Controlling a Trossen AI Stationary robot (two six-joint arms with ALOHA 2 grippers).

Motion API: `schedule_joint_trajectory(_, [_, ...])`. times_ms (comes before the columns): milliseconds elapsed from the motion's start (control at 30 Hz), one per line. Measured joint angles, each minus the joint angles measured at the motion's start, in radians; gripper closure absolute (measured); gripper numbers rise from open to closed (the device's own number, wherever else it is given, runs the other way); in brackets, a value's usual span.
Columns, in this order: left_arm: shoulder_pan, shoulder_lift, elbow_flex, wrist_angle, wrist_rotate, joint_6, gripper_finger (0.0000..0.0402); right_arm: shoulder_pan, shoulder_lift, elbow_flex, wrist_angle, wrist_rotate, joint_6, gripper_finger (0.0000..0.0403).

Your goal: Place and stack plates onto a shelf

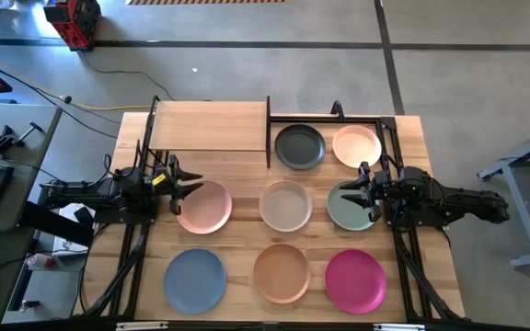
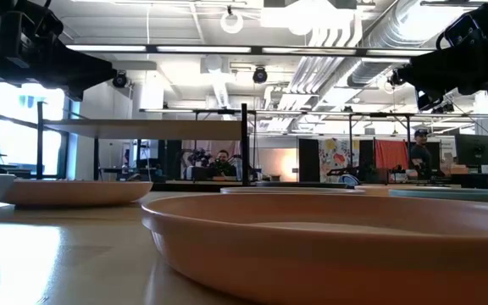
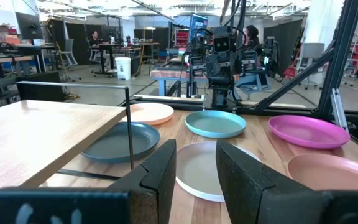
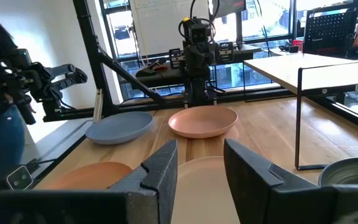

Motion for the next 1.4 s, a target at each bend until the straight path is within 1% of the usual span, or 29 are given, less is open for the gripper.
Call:
schedule_joint_trajectory(967, [0.000, 0.000, 0.000, 0.000, -0.003, -0.004, 0.0300, 0.000, 0.000, 0.000, 0.000, 0.000, 0.000, 0.0285])
schedule_joint_trajectory(1167, [0.000, 0.000, 0.000, 0.013, -0.027, -0.133, 0.0300, 0.000, 0.000, 0.000, 0.000, 0.000, 0.000, 0.0285])
schedule_joint_trajectory(1300, [0.000, 0.000, 0.000, 0.042, -0.075, -0.218, 0.0300, 0.000, 0.000, 0.000, 0.000, 0.000, 0.000, 0.0285])
schedule_joint_trajectory(1400, [0.000, 0.000, 0.000, 0.065, -0.123, -0.251, 0.0300, 0.000, 0.000, 0.000, 0.000, 0.000, 0.000, 0.0285])
